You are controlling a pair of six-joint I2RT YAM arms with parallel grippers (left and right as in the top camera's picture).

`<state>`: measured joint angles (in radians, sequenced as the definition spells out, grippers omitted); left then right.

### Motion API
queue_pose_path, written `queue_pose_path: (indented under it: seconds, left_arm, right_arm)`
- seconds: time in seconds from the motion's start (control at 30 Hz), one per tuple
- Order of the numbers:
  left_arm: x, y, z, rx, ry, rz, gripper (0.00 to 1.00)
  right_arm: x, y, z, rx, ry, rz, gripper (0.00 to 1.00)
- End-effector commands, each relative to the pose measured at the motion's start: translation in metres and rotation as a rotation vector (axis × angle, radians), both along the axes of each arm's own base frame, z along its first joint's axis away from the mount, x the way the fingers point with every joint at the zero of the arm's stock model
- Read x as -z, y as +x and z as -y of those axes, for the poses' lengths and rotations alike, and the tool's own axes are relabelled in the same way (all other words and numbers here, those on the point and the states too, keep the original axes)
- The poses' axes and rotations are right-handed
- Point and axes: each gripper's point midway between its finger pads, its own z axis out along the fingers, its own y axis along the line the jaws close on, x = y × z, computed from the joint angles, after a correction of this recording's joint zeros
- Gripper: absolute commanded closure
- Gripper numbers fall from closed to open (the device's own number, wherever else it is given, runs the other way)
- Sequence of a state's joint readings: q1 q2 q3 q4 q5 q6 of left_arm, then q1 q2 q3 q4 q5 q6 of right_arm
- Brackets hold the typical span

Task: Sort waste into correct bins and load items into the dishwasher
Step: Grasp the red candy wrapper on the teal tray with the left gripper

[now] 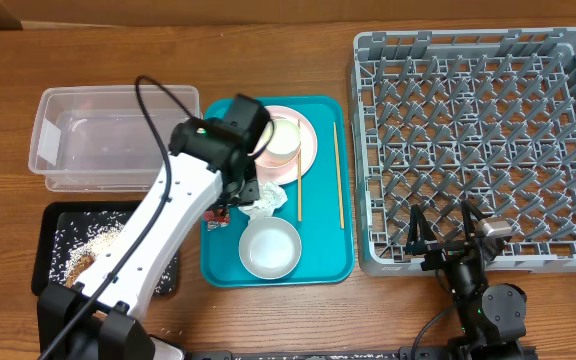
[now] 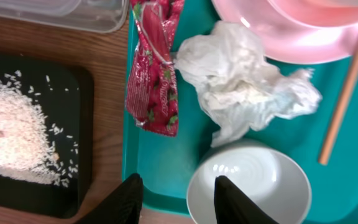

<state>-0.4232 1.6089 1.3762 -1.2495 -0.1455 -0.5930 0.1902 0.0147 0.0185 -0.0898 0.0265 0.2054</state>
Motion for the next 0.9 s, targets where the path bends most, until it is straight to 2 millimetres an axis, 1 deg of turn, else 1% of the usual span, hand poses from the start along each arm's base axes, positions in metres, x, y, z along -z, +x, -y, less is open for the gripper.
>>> queue_pose_path:
  seconds: [0.0, 0.13, 0.23, 0.33, 0.5, 0.57, 0.7, 0.87]
  left_arm:
    - [0.024, -0.009, 0.003, -0.012, -0.054, -0.051, 0.6]
    - [0.04, -0.01, -0.001, -0.013, -0.035, -0.047, 0.56]
    - [0.048, -0.012, -0.006, -0.015, -0.008, -0.048, 0.55]
    - [0.053, -0.012, -0.015, -0.018, 0.036, -0.036, 0.57]
    - [0.069, -0.011, -0.015, -0.017, 0.033, -0.017, 0.57]
    - [0.078, -0.006, -0.013, -0.018, 0.019, 0.014, 0.56]
    - [0.086, -0.001, -0.011, -0.018, 0.006, 0.049, 0.56]
    - [0.088, 0.004, -0.031, -0.031, 0.117, 0.094, 0.59]
  right_arm:
    - [0.0, 0.0, 0.001, 0.003, -0.002, 0.011, 0.0]
    - [0.0, 0.0, 0.001, 0.003, -0.002, 0.011, 0.0]
    - [0.0, 0.0, 0.001, 0.003, -0.002, 0.01, 0.0]
    - [0.0, 0.0, 0.001, 0.003, -0.002, 0.011, 0.0]
    - [0.0, 0.0, 0.001, 0.003, -0.002, 0.011, 0.0]
    - [0.0, 0.0, 0.001, 0.003, -0.002, 0.011, 0.0]
    - [0.0, 0.0, 0.001, 0.003, -0.002, 0.011, 0.0]
    - [0.0, 0.0, 0.001, 0.003, -0.002, 0.011, 0.0]
